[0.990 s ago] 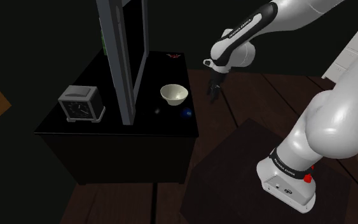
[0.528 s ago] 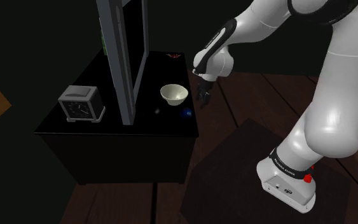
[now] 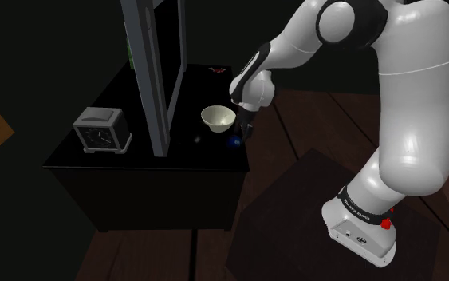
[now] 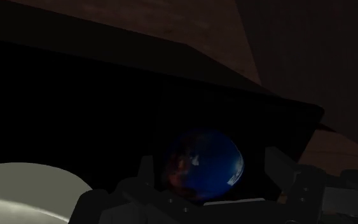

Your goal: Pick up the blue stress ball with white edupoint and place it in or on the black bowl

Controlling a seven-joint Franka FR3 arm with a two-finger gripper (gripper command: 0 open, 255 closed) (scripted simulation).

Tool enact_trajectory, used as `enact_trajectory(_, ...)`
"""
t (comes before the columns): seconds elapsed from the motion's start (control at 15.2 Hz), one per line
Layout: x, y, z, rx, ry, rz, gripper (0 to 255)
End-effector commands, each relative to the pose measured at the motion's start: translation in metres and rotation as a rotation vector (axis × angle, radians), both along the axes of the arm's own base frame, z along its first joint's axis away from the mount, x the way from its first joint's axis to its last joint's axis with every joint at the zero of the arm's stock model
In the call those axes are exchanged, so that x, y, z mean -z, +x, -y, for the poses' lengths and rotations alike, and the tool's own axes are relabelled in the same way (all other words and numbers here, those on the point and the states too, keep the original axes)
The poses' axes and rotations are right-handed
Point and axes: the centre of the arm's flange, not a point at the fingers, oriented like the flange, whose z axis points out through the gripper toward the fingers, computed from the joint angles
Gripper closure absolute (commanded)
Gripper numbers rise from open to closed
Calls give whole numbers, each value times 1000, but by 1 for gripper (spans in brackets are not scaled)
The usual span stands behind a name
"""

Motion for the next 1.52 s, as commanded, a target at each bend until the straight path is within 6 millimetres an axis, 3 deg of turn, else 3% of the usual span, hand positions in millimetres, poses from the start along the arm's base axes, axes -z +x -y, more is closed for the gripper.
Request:
enact_trajectory(0.0,11,0,-2,-3,1,1,0)
enact_trajectory(0.26,29,0,-7,-3,1,1,0)
enact_trajectory(0.73,29,0,-7,-3,1,1,0)
enact_trajectory(0.79,29,0,-7,-3,1,1,255)
enact_trajectory(1.45,24,0,-7,-3,1,1,255)
